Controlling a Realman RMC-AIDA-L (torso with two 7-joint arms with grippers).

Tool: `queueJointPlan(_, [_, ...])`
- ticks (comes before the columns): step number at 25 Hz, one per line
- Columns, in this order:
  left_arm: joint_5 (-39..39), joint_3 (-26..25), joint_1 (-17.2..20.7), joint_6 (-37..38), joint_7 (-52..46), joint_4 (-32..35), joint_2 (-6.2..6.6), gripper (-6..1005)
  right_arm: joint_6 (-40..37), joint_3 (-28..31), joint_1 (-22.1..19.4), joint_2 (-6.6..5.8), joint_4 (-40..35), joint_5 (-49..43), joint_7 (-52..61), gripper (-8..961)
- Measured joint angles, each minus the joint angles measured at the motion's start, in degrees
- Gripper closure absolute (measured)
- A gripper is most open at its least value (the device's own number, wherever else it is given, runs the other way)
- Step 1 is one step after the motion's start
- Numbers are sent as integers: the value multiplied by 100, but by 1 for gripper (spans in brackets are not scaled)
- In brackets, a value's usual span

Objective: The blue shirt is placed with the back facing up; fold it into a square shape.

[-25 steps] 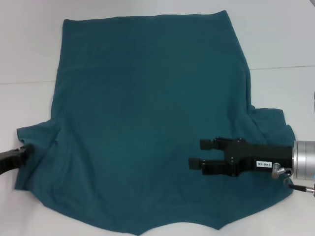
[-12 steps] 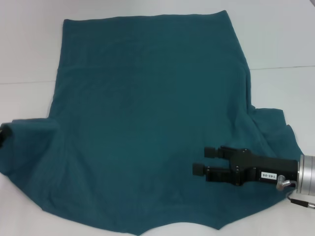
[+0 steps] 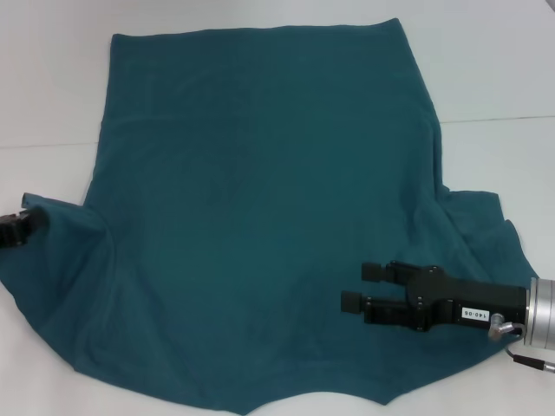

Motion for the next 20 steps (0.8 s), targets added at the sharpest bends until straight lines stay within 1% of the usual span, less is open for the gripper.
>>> queueJointPlan(4, [-27, 8, -28, 365, -134, 68, -2, 996, -8, -9, 0, 0, 2, 0, -1, 36])
queueJointPlan(7, [-51, 11, -80, 781, -382, 207, -36, 996, -10, -27, -1, 0, 2, -1, -2, 36])
queueJointPlan(9, [-58, 26, -154, 1006, -544, 308, -111, 996, -10, -38, 0, 0, 2, -3, -6, 36])
queueJointPlan(11, [-62, 63, -253, 1059, -656, 300, -211, 996, -10, -42, 8, 0, 2, -10, -10, 36])
queueJointPlan(12, [-63, 80, -292, 1038, -673, 250, -240, 996, -10, -44, 15, 0, 2, -19, -11, 36])
queueJointPlan(14, [-72, 128, -391, 954, -666, 30, -291, 996, -11, -62, 30, 0, 2, -39, -12, 36])
queueJointPlan(17, [-190, 167, -542, 624, -496, -596, -307, 997, -25, -75, 29, 0, 2, -45, -12, 36])
queueJointPlan(20, [-576, 183, -577, 446, -216, -1033, -310, 917, -43, -79, 15, -1, 1, -47, -2, 36])
